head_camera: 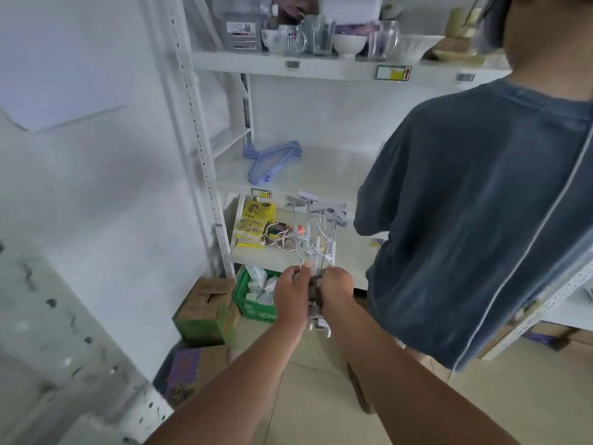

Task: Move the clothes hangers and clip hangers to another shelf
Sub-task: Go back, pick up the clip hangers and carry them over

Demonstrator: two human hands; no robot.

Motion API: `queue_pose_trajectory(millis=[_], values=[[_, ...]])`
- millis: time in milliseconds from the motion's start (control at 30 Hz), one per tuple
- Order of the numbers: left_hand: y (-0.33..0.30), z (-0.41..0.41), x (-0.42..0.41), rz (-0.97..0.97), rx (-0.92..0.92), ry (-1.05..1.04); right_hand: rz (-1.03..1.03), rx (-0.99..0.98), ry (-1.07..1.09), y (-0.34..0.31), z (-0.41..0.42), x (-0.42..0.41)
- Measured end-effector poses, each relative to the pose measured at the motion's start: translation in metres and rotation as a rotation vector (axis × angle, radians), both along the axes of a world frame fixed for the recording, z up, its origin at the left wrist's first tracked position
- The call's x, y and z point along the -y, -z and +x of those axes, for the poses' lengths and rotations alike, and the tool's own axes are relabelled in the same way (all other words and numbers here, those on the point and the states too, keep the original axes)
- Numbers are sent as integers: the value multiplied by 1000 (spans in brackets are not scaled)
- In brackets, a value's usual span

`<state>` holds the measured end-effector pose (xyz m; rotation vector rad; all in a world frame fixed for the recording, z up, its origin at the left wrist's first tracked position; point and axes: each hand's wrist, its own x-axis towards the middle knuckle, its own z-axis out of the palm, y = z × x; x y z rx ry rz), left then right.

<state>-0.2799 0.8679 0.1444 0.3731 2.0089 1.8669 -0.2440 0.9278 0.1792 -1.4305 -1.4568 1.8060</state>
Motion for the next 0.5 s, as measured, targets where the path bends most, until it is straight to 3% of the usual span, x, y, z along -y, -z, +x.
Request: queue_pose_trajectory(millis=[100, 500], values=[[3, -20, -34, 4, 15, -14, 8, 86, 18, 1, -23, -37], [4, -127, -125, -61, -62, -75, 35, 69, 5, 9, -134, -133]])
